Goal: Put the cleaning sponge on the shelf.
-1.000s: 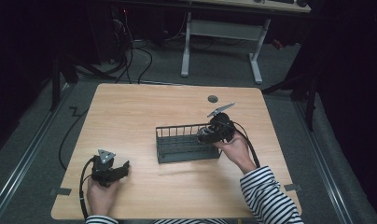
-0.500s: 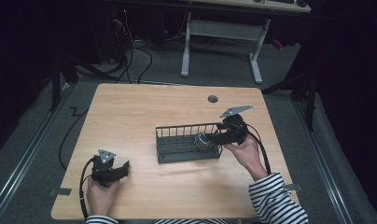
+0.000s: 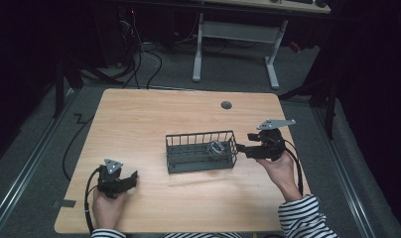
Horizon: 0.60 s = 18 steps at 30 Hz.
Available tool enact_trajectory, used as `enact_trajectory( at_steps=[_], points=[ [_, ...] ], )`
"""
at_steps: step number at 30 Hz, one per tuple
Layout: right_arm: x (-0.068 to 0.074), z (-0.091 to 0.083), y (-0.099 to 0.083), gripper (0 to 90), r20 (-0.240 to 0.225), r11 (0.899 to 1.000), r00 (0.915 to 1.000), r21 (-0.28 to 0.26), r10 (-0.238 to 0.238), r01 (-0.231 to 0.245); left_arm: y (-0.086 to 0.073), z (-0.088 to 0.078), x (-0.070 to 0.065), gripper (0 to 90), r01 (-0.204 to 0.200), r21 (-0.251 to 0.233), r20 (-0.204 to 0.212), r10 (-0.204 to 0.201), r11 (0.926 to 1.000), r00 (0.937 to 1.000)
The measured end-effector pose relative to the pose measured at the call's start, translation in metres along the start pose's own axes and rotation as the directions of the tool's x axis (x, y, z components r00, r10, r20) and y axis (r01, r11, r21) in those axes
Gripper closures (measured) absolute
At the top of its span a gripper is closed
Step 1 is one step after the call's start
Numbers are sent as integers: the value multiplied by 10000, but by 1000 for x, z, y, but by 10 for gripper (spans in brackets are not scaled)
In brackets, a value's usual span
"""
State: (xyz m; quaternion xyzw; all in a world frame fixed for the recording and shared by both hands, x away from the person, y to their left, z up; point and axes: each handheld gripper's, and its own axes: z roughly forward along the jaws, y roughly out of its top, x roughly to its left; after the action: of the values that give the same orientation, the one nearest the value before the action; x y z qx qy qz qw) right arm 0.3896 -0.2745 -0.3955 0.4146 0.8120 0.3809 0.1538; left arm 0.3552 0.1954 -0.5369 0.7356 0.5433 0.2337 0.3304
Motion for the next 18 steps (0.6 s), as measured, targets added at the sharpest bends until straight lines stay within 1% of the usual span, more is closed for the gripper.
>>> enact_trajectory(
  at_steps=[3,5,8,9,12,18],
  points=[
    [-3,-8,-3,337,106,9998,9999,-145,102,-101,0,0,0,261,0,0,-2,0,10000,10000],
    [-4,-16,-6,339,172,9994,9998,-338,126,-120,0,0,0,261,1,0,0,-1,10000,10000],
    [-5,-21,-9,344,206,9989,9997,-451,140,-131,0,0,0,262,2,0,1,-2,10000,10000],
    [-6,-22,-11,346,173,9984,9996,-517,222,-213,0,0,0,262,2,-1,1,-2,10000,10000],
    [-9,-24,-20,347,264,9985,9989,-392,385,-374,0,0,0,262,3,-2,1,-3,10000,10000],
    [-14,-30,-38,349,297,9958,9970,-588,720,-702,0,0,0,262,3,-1,-1,-3,10000,10000]
  ],
)
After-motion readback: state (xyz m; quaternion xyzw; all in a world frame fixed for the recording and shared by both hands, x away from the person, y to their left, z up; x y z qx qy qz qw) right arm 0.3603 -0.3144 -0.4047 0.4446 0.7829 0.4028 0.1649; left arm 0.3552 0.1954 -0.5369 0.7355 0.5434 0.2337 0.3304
